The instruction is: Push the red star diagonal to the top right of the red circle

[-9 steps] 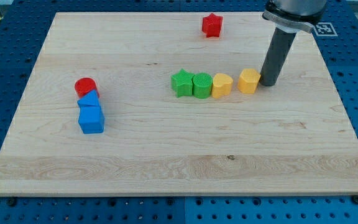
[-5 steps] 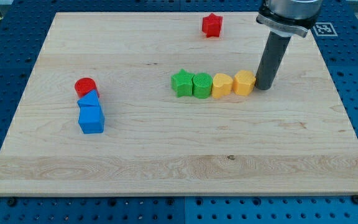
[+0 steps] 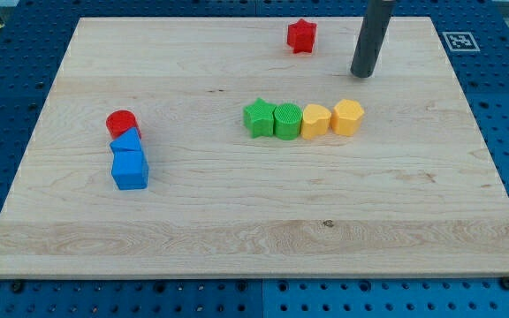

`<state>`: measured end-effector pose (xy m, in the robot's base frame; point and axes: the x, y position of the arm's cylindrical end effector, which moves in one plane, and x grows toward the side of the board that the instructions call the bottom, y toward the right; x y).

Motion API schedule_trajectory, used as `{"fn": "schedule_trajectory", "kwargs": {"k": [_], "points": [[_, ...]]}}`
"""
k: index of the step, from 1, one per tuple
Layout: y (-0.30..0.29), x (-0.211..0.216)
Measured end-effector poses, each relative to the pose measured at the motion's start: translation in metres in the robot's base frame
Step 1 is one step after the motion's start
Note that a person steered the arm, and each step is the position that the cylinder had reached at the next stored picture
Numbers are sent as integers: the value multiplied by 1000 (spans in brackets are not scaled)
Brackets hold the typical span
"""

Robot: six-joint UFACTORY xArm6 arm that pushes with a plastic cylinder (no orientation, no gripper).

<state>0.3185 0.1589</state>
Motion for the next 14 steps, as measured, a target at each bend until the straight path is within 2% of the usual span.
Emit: {"fn": "schedule_trajectory", "kwargs": {"k": [1,2,3,4,8,11,12,14], "points": [[20,-13],[24,-50],[7,-86],[-14,-93],[-105,-80],[-110,-53],[-78,-53],[-98,-29]]}}
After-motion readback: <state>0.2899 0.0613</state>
